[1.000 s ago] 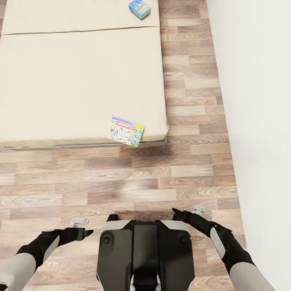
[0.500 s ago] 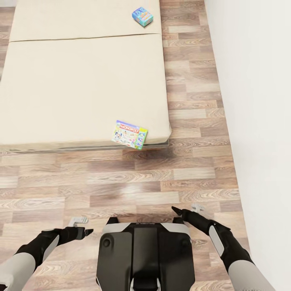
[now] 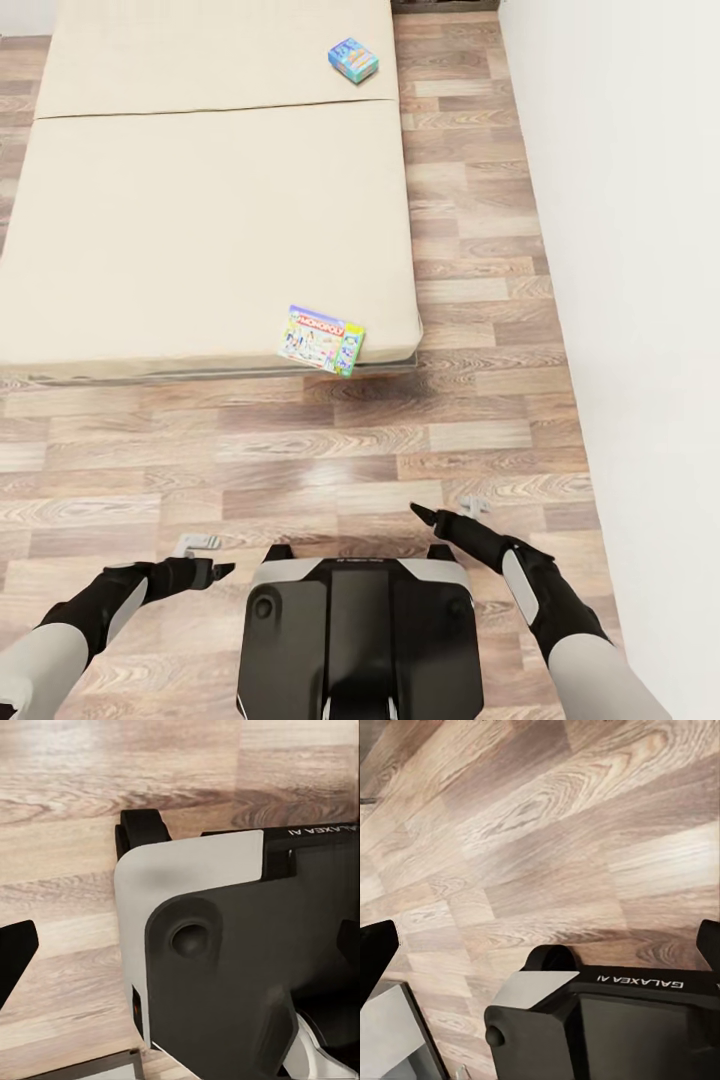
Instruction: Put all the toys in the child's room - the three board games (two on the bed and one on the table), the two jigsaw puzzles on the table, and the tennis ball on the table - inside the toy box on the table in the child's room.
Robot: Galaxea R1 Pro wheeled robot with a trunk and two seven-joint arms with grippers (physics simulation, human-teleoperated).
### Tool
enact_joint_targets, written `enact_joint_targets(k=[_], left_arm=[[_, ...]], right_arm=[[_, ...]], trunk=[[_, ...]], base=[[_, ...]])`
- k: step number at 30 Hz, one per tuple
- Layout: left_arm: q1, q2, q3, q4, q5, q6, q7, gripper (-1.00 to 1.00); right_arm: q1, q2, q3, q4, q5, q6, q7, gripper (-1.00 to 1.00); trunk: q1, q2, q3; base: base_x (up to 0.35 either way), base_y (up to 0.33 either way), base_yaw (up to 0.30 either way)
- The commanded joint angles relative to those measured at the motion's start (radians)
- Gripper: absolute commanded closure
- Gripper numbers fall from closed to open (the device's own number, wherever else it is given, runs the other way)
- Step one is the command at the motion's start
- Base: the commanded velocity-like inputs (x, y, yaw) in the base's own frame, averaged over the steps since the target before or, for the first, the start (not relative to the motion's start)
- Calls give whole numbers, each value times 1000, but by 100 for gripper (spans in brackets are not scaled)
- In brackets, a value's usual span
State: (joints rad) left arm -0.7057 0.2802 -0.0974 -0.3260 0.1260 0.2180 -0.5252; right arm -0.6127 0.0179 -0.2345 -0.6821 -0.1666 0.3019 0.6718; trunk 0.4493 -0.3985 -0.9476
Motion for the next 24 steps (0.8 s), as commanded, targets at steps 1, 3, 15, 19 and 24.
enact_joint_targets(k=[1, 3, 15, 19, 24], left_arm=[[0, 1, -7, -2, 10, 9, -13, -100], [0, 2, -7, -3, 10, 10, -44, -100], [0, 20, -7, -14, 8, 20, -296, -100], [0, 29, -8, -16, 8, 21, -352, -100], [0, 41, -8, -17, 8, 21, -434, -100]], right_arm=[[-1, 0, -4, 0, -6, 8, 12, -100], [-1, -3, -2, 0, -5, 7, 33, -100], [-1, -7, 1, -25, -4, 4, 180, -100], [-1, -7, 2, -40, -4, 4, 192, -100], [2, -9, 2, -58, -10, 4, 207, -100]], trunk=[[1, -1, 1], [1, -1, 4], [1, -1, 24], [1, -1, 31], [1, -1, 39]], base=[[0, 0, 0], [0, 0, 0], [0, 0, 0], [0, 0, 0], [0, 0, 0]])
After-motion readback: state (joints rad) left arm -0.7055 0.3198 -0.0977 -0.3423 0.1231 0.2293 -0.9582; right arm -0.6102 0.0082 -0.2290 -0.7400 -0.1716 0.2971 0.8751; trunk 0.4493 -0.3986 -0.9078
